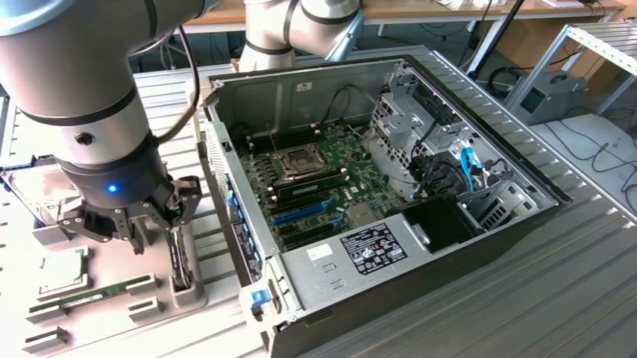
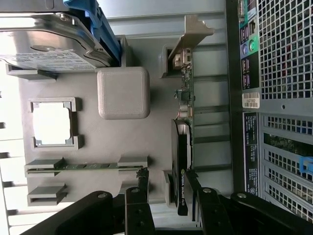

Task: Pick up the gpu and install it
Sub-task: 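Pick up the gpu and move the gpu toward the slot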

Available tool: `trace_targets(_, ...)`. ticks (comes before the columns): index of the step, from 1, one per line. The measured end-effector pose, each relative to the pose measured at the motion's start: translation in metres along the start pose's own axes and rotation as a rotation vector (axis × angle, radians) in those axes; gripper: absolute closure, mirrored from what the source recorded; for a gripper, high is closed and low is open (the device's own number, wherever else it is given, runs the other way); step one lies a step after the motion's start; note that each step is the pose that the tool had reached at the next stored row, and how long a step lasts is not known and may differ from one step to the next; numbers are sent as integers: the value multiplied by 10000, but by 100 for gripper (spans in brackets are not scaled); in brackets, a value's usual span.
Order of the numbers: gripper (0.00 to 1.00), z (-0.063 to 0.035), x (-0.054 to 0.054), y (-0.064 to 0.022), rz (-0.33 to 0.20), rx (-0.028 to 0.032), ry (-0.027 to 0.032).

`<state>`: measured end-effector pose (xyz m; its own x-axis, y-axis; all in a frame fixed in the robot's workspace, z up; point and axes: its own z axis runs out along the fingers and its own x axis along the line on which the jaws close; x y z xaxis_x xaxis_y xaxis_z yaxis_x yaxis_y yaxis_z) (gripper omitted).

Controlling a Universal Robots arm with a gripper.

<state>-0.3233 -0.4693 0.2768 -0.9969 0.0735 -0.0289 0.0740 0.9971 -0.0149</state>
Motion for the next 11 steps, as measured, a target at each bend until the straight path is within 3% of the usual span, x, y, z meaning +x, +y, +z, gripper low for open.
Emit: trace_targets(11,58,80,0,1,-5,15,-1)
